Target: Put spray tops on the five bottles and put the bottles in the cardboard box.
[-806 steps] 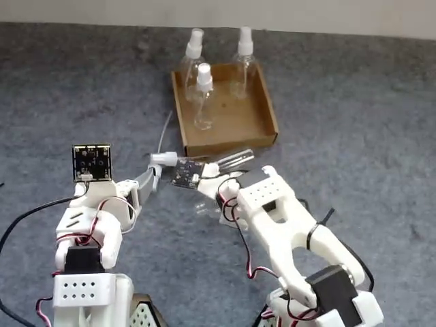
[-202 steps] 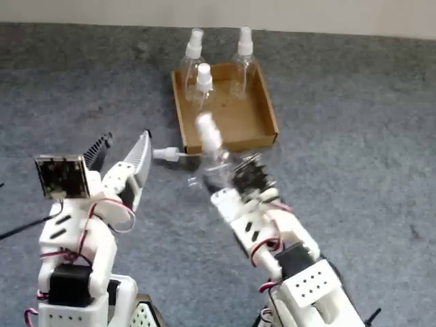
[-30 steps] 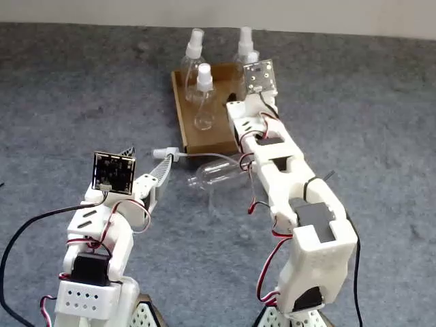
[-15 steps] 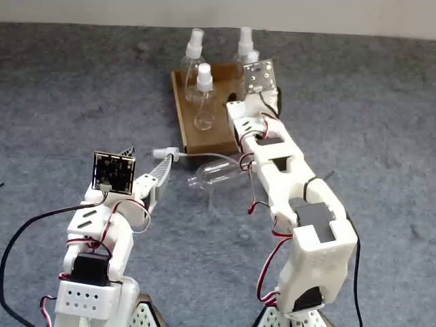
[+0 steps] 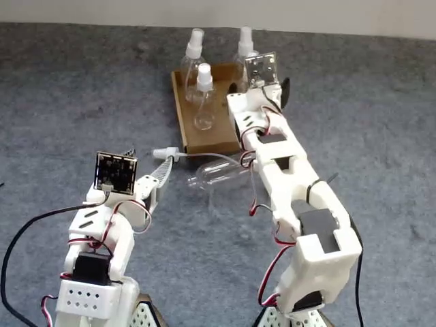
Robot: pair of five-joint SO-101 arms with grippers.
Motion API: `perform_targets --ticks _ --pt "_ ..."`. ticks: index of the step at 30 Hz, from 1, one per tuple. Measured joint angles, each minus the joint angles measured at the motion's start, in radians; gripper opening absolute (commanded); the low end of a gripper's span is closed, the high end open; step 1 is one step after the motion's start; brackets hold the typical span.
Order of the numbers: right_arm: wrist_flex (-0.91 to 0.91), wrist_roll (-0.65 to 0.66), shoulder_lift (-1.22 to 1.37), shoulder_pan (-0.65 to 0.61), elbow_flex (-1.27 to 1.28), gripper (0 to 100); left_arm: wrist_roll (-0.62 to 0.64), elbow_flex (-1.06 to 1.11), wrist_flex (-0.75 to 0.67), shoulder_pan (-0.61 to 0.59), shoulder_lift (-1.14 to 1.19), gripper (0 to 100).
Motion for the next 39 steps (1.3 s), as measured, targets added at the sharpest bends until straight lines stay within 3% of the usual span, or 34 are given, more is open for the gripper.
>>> perform_targets --ticks 5,16,27,31,36,39 --pt "0.006 0.000 -0.060 0.000 0.000 40.5 -0.023 0.002 -0.015 0.000 0.000 20" --pt "0.321 0.000 -0.379 0.000 0.002 40.3 -0.025 0.002 -0.020 0.000 0.000 20" --pt "1.028 0.000 -0.795 -0.006 0.046 40.6 -0.025 0.002 -0.020 0.000 0.000 20" --pt "1.169 0.021 -0.899 -0.103 0.161 40.6 -0.025 0.002 -0.020 0.000 0.000 20" --pt "1.183 0.123 -0.901 -0.290 0.318 40.6 -0.025 0.002 -0.020 0.000 0.000 20" --pt "1.181 0.180 -0.818 -0.334 0.328 40.6 -0.025 0.002 -0.020 0.000 0.000 20"
